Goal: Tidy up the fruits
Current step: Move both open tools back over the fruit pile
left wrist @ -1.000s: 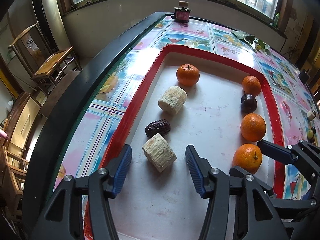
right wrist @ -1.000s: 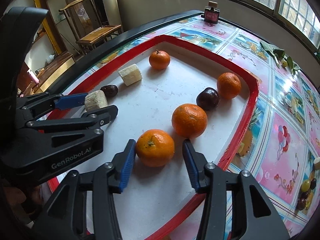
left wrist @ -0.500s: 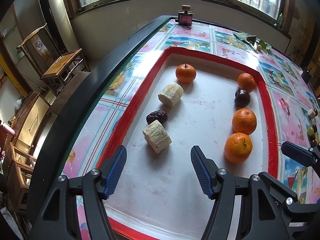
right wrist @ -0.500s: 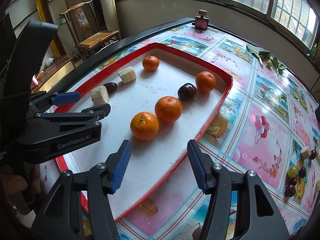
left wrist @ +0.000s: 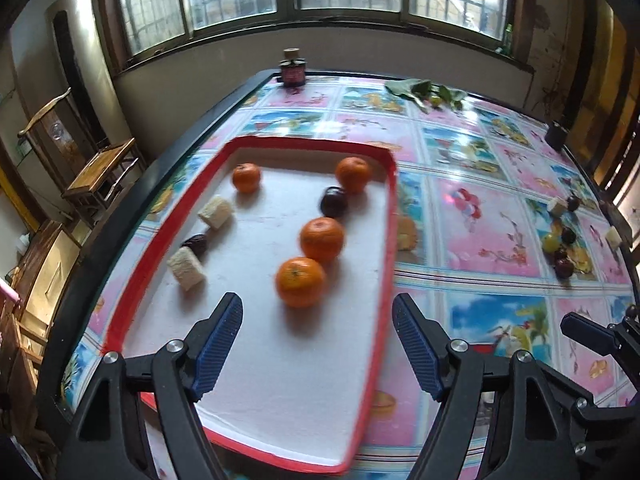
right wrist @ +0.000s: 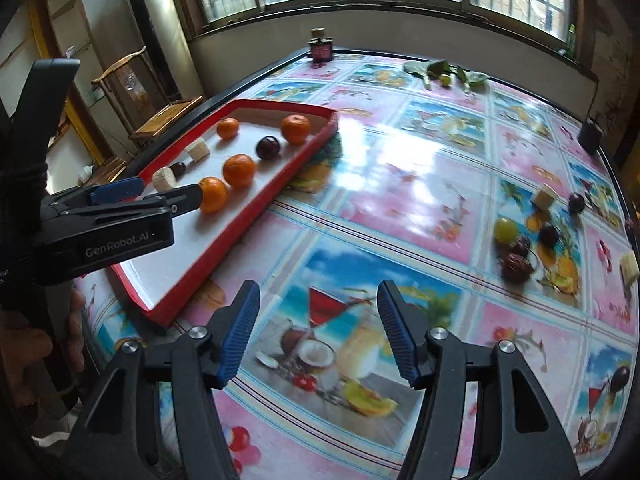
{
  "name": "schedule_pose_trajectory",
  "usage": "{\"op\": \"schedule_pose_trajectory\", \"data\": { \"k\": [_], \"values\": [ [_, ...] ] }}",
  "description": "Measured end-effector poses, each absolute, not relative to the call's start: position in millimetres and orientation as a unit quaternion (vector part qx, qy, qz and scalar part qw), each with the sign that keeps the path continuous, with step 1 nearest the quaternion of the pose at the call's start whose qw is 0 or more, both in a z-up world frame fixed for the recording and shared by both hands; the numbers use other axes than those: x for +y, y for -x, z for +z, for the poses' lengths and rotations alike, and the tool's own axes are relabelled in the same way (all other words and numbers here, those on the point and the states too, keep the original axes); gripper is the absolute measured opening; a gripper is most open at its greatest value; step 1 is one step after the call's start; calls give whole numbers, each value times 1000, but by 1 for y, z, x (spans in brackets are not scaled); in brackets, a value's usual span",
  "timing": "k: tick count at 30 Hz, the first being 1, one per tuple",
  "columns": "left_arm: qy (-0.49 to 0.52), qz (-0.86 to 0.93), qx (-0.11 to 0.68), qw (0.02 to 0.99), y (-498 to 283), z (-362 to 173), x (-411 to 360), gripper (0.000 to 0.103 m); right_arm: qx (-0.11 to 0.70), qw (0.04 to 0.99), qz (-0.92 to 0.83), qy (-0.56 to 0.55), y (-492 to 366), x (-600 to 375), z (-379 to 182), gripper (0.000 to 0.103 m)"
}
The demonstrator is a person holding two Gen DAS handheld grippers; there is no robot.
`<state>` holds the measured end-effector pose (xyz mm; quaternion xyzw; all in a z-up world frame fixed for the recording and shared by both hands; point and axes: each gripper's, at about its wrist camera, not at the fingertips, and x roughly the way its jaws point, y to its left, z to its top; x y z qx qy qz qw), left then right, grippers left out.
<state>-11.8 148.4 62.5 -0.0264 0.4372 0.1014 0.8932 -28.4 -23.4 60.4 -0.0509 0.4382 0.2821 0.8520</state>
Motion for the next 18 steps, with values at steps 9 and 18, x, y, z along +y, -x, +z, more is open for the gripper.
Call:
{"op": "schedule_pose_trajectory", "data": {
  "k": [9, 18],
  "values": [
    [-38, 14, 464, 885, -12, 46, 39, 77, 428, 893, 138, -24, 23, -190, 60, 64],
    [-23, -51, 486, 872, -54, 36, -33, 77, 445, 893, 55, -50, 12, -293, 41, 69]
  ]
}}
